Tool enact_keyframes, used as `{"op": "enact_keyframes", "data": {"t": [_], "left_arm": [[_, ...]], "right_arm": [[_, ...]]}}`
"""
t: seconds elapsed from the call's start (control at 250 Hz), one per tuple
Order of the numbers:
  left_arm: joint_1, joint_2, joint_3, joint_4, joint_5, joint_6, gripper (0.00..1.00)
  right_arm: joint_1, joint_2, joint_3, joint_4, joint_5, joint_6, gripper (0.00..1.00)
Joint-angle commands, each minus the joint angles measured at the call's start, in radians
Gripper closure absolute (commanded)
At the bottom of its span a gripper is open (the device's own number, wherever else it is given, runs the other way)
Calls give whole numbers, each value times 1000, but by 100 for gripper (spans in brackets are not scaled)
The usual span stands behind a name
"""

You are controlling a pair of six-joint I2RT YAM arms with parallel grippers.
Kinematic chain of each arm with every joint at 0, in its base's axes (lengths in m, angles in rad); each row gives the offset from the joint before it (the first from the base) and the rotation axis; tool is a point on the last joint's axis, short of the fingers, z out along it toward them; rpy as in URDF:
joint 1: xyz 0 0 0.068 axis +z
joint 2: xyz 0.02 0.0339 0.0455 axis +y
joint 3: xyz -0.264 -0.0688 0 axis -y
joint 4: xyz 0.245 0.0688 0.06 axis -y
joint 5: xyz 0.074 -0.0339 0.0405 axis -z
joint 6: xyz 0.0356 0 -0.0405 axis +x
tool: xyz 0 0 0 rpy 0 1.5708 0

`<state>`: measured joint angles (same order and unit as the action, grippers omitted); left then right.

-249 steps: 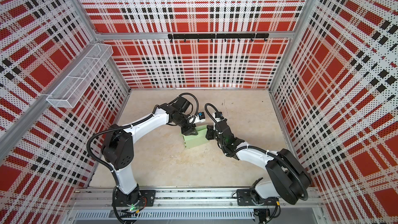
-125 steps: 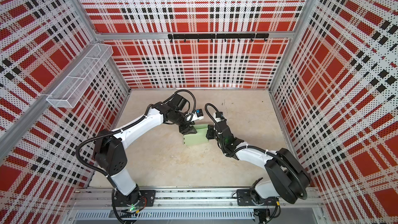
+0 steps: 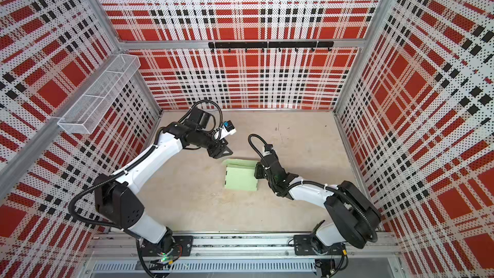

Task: Fold the paper box
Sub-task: 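Release the box and raise the left gripper away from it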

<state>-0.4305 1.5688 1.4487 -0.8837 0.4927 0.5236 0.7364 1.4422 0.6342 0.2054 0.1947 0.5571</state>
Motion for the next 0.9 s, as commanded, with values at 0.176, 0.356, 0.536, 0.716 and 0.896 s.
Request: {"op": "enact_keyframes", "data": {"t": [0.176, 0.356, 0.536, 0.716, 0.896], "left_arm": [[87, -63, -165, 101, 18, -114, 36], [68, -43, -214, 147, -11, -163, 42], [39, -2, -258, 183, -69, -159, 44], [42, 25, -272, 236, -118, -192, 50], [37, 52, -272, 246, -121, -188, 57]], "right_arm": [[17, 25, 24, -37, 41, 7, 100], [18, 22, 24, -37, 50, 8, 100], [18, 19, 25, -37, 53, 6, 100], [19, 15, 23, -34, 57, 4, 100], [20, 15, 20, -25, 60, 4, 100]]}}
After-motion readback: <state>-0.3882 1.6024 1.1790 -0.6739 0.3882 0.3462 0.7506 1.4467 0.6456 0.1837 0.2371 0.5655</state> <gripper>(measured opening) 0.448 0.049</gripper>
